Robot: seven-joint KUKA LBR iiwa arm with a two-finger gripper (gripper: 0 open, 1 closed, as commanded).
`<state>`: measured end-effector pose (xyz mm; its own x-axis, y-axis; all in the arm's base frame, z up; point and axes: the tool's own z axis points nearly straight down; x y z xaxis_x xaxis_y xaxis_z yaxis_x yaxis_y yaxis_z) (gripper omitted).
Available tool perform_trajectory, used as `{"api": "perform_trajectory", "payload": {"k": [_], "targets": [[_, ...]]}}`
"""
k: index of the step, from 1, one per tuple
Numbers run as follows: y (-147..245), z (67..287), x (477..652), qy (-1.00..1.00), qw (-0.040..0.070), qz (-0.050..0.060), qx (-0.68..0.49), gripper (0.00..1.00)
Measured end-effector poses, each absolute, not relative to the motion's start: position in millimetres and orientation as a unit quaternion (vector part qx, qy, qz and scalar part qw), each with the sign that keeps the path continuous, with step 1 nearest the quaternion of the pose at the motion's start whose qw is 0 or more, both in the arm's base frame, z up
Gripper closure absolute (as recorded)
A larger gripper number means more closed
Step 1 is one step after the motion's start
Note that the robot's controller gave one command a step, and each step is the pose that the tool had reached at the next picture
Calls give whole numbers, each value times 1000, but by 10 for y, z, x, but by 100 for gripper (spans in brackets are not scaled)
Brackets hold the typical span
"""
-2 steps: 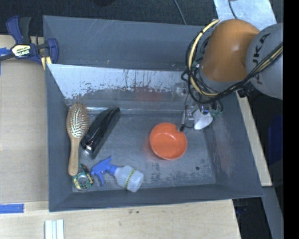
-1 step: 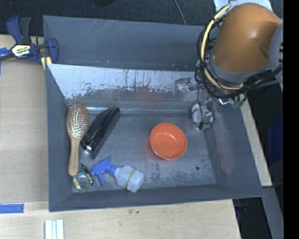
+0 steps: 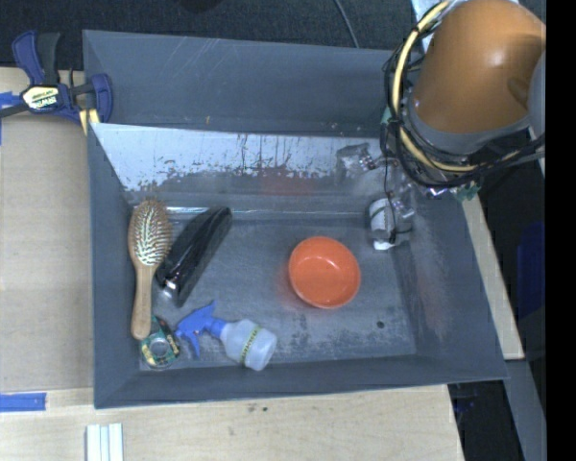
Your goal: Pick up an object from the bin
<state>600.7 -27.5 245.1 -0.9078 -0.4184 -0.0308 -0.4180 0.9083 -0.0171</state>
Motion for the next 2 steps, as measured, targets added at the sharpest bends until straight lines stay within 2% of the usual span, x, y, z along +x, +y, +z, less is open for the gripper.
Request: {"api": "perform_trajectory", "payload": {"k": [1, 2], "targets": [[-11, 2270, 6002, 958, 14, -5, -285, 0], [113, 1915, 5799, 977, 17, -4, -211, 0]]}}
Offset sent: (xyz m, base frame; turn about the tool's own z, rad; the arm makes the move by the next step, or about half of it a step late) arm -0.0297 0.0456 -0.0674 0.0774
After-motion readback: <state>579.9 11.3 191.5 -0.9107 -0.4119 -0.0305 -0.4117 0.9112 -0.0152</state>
